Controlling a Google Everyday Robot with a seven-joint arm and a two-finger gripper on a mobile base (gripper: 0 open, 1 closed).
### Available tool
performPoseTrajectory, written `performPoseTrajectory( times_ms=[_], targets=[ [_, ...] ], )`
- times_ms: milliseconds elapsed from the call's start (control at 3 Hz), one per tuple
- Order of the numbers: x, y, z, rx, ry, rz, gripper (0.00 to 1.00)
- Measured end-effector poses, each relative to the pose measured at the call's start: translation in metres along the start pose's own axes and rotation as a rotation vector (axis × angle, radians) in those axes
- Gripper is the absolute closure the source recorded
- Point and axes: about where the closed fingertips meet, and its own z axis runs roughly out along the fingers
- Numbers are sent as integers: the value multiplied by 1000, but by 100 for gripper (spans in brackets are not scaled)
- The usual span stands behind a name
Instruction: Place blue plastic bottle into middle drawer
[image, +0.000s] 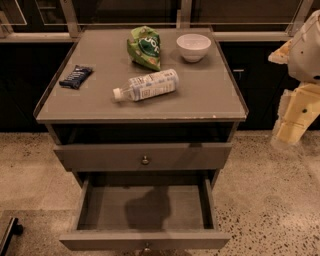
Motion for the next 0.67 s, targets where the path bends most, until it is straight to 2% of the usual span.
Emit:
performPoseTrajectory(
  times_ms=[333,667],
  targets=[
    [0,0,0,0,0,0,0],
    [-2,-4,0,7,-32,-5,0]
  ],
)
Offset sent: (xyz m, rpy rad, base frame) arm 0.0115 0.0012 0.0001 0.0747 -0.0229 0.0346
